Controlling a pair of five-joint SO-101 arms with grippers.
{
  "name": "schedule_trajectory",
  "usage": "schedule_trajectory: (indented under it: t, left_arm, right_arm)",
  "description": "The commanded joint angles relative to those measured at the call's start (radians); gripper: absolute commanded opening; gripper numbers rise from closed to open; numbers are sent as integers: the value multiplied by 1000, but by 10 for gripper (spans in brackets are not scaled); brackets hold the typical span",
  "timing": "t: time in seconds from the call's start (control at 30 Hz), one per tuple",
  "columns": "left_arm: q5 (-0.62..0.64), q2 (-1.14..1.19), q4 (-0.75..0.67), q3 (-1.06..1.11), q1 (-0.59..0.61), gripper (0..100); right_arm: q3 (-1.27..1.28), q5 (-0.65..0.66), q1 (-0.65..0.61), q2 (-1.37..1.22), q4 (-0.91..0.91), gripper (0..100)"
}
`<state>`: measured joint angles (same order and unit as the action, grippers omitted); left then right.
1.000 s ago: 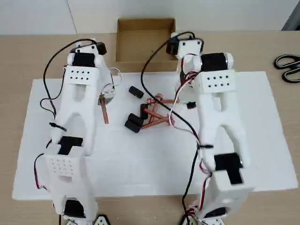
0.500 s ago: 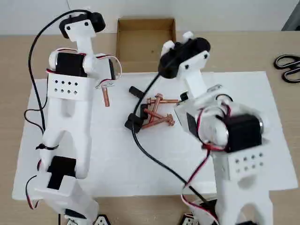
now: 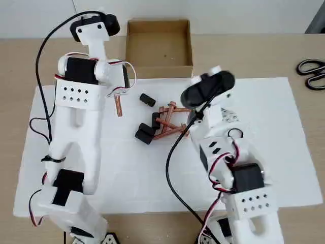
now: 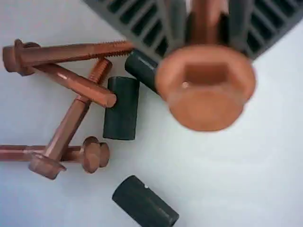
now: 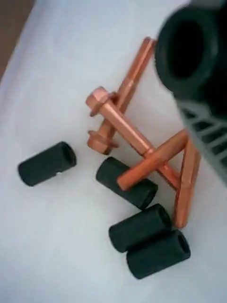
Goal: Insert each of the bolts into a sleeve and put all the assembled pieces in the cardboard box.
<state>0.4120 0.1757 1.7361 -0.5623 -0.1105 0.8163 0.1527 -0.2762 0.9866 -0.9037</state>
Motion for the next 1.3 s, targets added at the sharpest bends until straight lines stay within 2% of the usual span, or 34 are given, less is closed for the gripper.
schedule_trajectory:
  t: [0.0,0.07,0.23,0.3,0.4,0.5,0.67,0.93,1.07,1.2,1.27]
  left_arm:
    - [-3,-64,15,-33,-6,6]
    - [-5,-58,15,-33,-8,6]
    - [-8,-57,15,-31,-34,6]
    - [-8,-57,15,-31,-49,6]
    - [-11,-60,15,-35,-97,6]
    - [-66,-68,-9,-41,-161,6]
    - [-75,-68,-63,-73,-218,6]
    - [-77,-68,-51,-432,-219,6]
    - [-75,-68,17,-610,-239,6]
    - [-75,-103,17,-773,-241,6]
    - [-77,-146,17,-786,-241,6]
  right_arm:
    - [43,-14,12,31,50,4]
    - [77,-61,4,39,87,4]
    - [192,-304,5,125,205,5]
    - [258,-345,4,174,257,5]
    - [358,-315,-22,213,352,5]
    - [428,-258,-54,223,440,5]
    - [489,-273,-104,225,522,5]
    - [502,-284,-180,225,519,5]
    - [502,-316,-185,225,519,5]
    - [505,-333,-185,225,519,5]
    - [519,-333,-185,225,527,5]
